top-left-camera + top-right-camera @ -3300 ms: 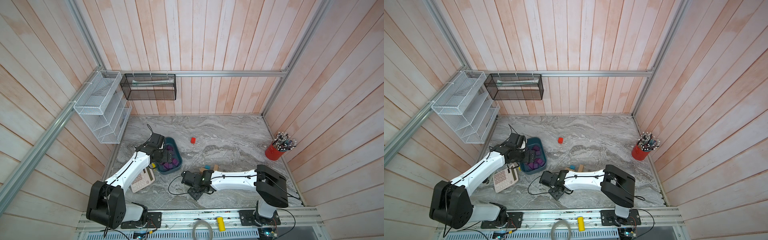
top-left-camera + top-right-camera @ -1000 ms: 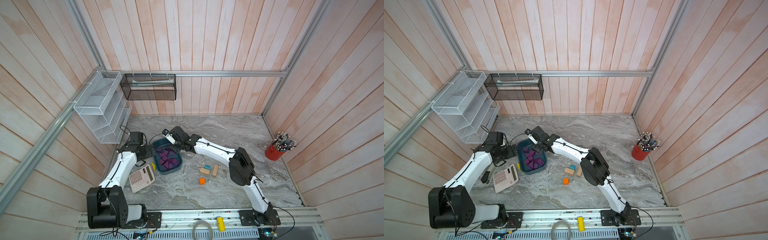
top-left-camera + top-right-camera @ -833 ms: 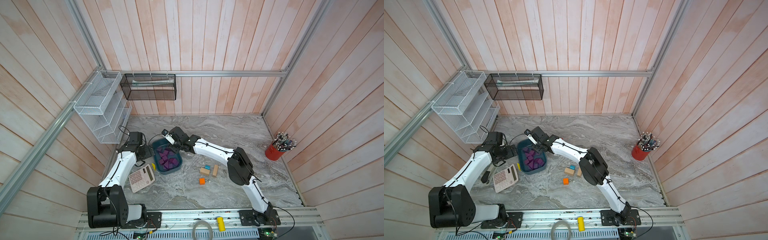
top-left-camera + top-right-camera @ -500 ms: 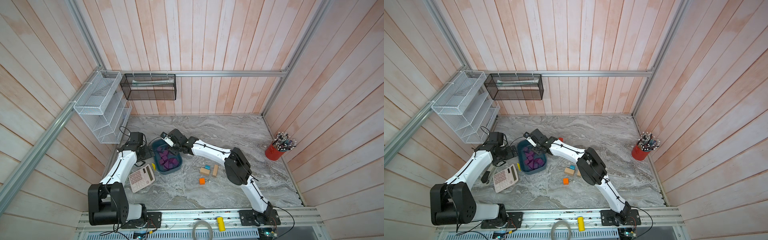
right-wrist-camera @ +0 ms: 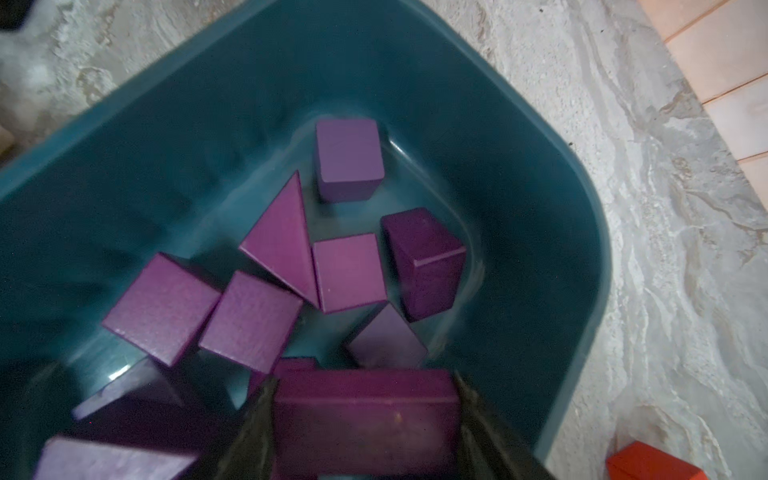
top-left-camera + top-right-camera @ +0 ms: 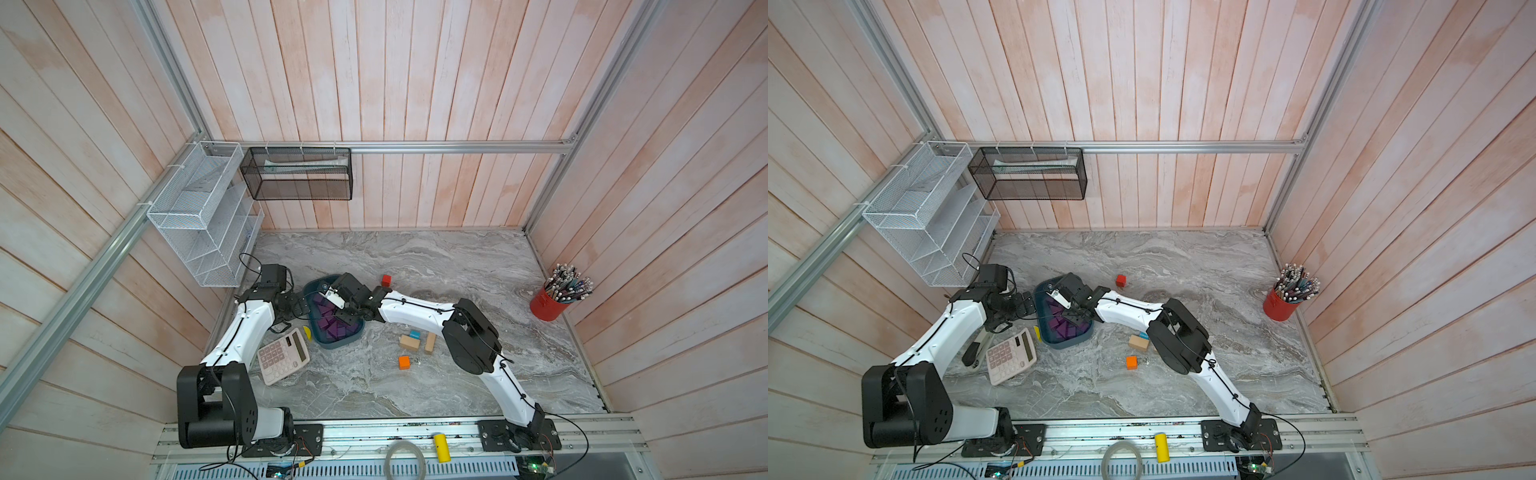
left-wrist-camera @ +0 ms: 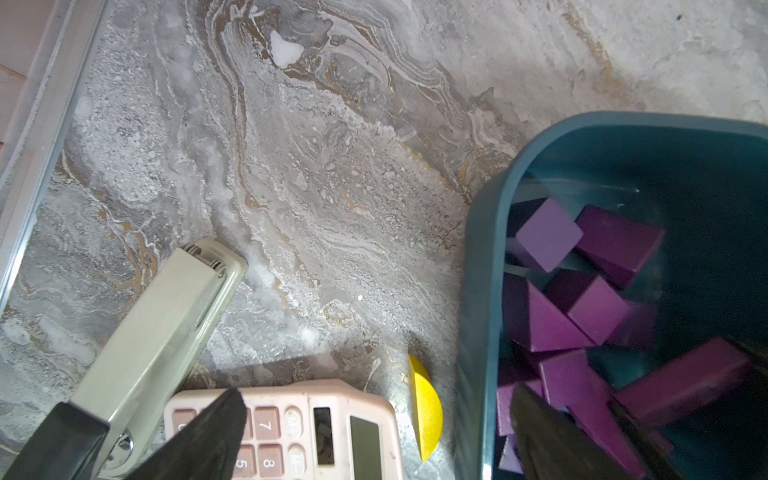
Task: Pick purple bricks into the storage bin
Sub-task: Place the building block in the storage box.
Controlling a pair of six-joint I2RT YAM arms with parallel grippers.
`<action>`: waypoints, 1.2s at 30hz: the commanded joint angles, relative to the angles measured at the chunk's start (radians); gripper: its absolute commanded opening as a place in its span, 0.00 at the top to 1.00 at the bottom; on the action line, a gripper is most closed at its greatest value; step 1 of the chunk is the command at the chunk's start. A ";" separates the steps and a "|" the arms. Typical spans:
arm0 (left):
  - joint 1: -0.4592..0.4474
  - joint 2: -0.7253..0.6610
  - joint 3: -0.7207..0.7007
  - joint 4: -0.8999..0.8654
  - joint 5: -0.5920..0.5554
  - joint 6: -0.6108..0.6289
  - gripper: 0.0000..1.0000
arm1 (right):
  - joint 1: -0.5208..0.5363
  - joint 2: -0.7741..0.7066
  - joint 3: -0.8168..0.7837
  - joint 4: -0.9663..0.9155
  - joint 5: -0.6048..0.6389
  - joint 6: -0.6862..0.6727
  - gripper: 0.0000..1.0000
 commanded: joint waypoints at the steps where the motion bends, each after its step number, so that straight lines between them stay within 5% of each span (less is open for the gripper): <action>1: 0.007 0.006 0.006 -0.011 -0.013 -0.006 0.00 | 0.006 -0.014 -0.021 0.026 -0.009 -0.010 0.35; 17: 0.003 0.006 0.002 0.007 0.071 0.007 0.00 | 0.035 -0.214 -0.245 0.201 0.047 -0.004 0.18; 23: -0.024 0.006 0.000 0.015 0.100 0.021 0.00 | 0.014 -0.304 -0.339 0.271 0.100 0.077 0.20; 36: -0.046 0.005 0.001 0.013 0.085 0.025 0.00 | -0.058 -0.192 -0.197 0.096 -0.026 0.372 0.41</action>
